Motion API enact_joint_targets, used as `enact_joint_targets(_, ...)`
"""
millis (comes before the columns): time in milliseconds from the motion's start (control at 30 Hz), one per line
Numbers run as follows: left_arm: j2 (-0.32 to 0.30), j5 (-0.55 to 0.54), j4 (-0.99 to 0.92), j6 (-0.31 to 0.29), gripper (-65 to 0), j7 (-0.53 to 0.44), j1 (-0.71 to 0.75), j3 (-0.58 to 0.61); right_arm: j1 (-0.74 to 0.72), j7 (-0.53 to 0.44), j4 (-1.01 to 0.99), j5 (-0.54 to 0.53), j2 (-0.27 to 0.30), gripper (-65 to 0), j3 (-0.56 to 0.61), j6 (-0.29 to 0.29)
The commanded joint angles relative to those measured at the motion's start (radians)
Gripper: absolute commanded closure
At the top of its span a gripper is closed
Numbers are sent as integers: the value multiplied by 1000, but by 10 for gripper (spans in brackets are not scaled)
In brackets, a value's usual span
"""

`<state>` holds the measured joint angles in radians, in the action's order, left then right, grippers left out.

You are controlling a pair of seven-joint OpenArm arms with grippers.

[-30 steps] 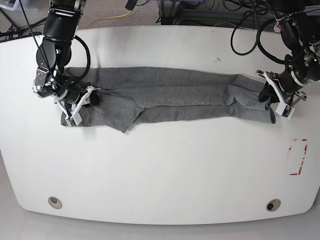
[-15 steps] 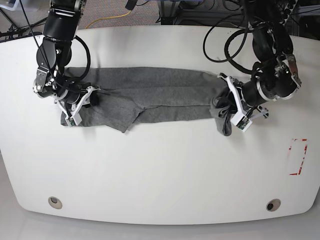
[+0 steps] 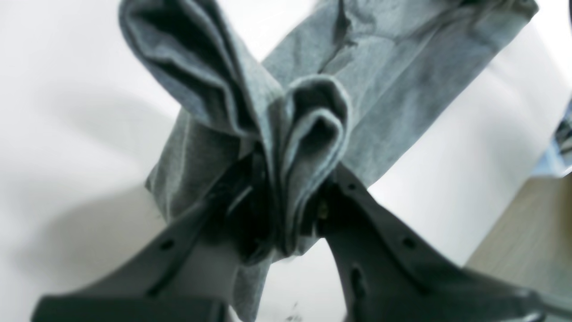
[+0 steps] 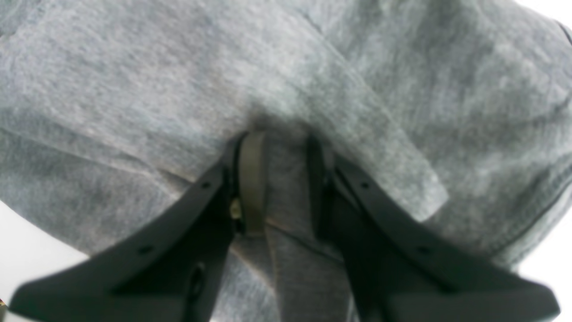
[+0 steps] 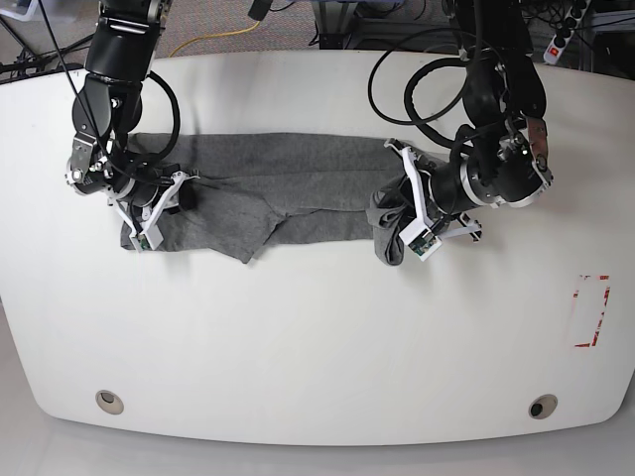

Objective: Fold the T-shirt properly
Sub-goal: 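Carry the strip end with the left gripper toward the right gripper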

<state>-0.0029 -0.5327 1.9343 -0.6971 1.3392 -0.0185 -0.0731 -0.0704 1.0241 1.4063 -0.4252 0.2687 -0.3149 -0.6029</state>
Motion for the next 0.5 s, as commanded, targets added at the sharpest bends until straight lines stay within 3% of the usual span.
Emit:
enact_joint_targets(0,24,24,14,-1,-32,-23,-18,37,-16,-4,14,-4,14,-146,-3,-4)
enact_joint_targets(133,37,76,12,-1,-32,-65,-22,78,-16,-4,14,-4,13,-146,-3,-4)
enact_joint_targets(233,37,112,11,-1,-68,-83,-36,131,-16,-4,14,-5,13,-146,-3,-4)
enact_joint_targets(333,71,173,11,-1,-107,-100,-38,167,-16,-4,14,-5,13,-146,-3,-4)
enact_joint_targets(467,106,256,-17,-1,-107,-103,-39,197,-16,-4,14,-5,13,-146,-3,-4)
